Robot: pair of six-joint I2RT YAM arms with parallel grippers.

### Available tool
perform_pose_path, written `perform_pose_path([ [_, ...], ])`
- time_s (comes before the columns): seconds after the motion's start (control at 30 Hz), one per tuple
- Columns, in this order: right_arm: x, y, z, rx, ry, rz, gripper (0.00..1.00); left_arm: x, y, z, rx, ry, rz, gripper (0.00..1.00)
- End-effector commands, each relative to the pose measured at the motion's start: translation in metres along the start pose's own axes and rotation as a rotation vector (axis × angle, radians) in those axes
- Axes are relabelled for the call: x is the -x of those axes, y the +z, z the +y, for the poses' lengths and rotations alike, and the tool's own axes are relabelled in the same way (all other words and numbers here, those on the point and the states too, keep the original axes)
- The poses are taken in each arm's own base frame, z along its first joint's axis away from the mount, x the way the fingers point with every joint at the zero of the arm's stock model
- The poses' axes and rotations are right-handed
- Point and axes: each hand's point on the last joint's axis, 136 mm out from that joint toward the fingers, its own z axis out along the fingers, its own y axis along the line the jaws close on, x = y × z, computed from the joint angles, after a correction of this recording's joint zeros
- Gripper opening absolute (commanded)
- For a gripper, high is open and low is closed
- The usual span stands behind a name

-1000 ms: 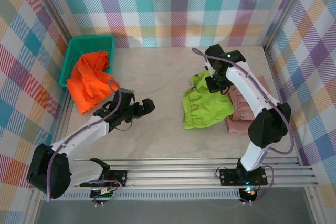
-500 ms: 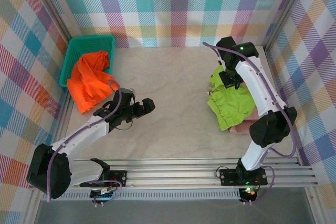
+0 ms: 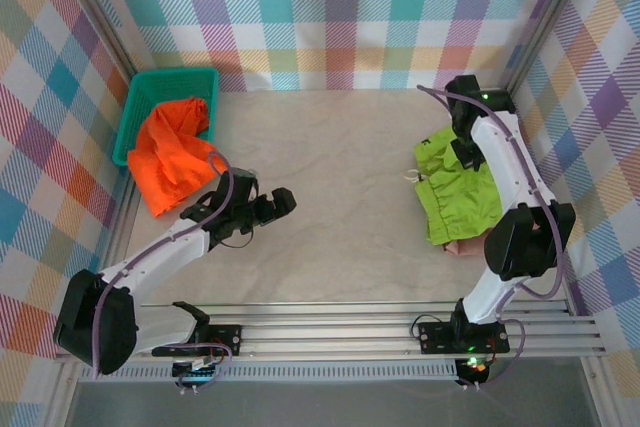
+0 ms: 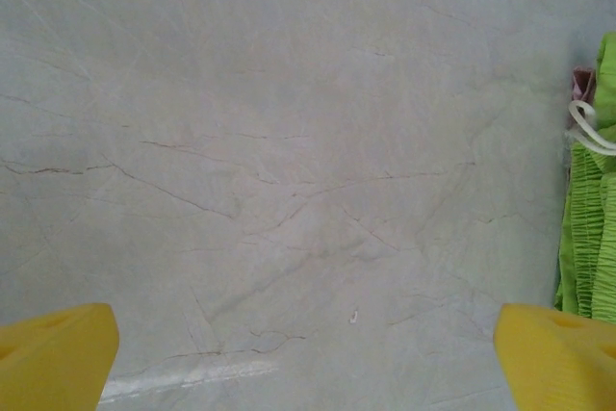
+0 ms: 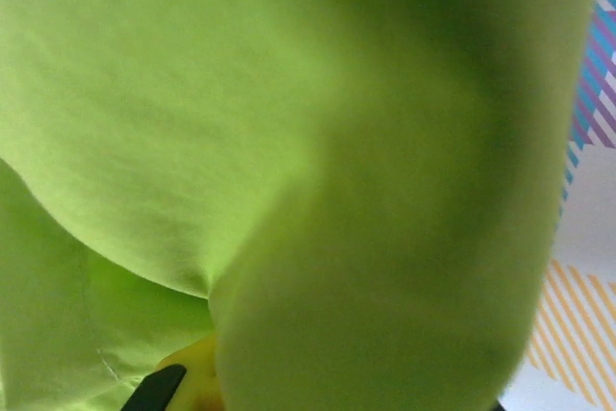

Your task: Fold and stack the shorts

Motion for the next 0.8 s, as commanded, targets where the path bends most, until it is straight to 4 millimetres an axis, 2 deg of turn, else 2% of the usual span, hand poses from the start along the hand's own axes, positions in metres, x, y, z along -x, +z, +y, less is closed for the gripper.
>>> perform_pose_path([
  [0.0, 0.006, 0.014, -0.031, -0.149, 0.012, -0.029, 0.00, 0.012, -0.004, -0.010, -0.022, 0.007, -0.024, 1.00],
  [0.13, 0.009, 0.035, -0.040, -0.199, 0.027, -0.002, 0.01, 0.016, -0.005, -0.012, -0.028, 0.010, -0.037, 1.00],
  [0.2, 0.011, 0.048, -0.046, -0.237, 0.030, 0.023, 0.10, 0.017, -0.005, -0.014, -0.029, 0.017, -0.039, 1.00],
  [0.27, 0.008, 0.062, -0.054, -0.274, 0.040, 0.068, 0.13, 0.018, -0.005, -0.014, -0.027, 0.025, -0.036, 1.00],
  [0.3, 0.006, 0.069, -0.058, -0.286, 0.060, 0.086, 0.26, 0.018, -0.005, -0.014, -0.024, 0.029, -0.032, 1.00],
  [0.33, 0.004, 0.076, -0.059, -0.283, 0.079, 0.108, 0.49, 0.019, -0.006, -0.015, -0.023, 0.033, -0.033, 1.00],
  [0.4, -0.001, 0.081, -0.063, -0.280, 0.106, 0.140, 0.85, 0.021, -0.007, -0.017, -0.026, 0.042, -0.039, 1.00],
  [0.43, -0.002, 0.081, -0.066, -0.284, 0.124, 0.146, 0.97, 0.016, -0.008, -0.012, 0.000, 0.041, -0.022, 1.00],
  [0.57, 0.000, 0.057, -0.080, -0.283, 0.245, 0.107, 1.00, 0.027, -0.023, -0.014, 0.014, 0.052, -0.075, 1.00],
  [0.6, 0.002, 0.050, -0.076, -0.228, 0.281, 0.086, 1.00, 0.031, -0.029, -0.014, 0.024, 0.056, -0.093, 1.00],
  [0.67, 0.007, 0.038, -0.059, -0.071, 0.374, 0.029, 0.99, 0.039, -0.040, -0.013, 0.055, 0.071, -0.130, 1.00],
  [0.77, 0.018, 0.010, -0.012, 0.256, 0.454, -0.059, 0.99, 0.057, -0.060, -0.005, 0.135, 0.068, -0.201, 1.00],
])
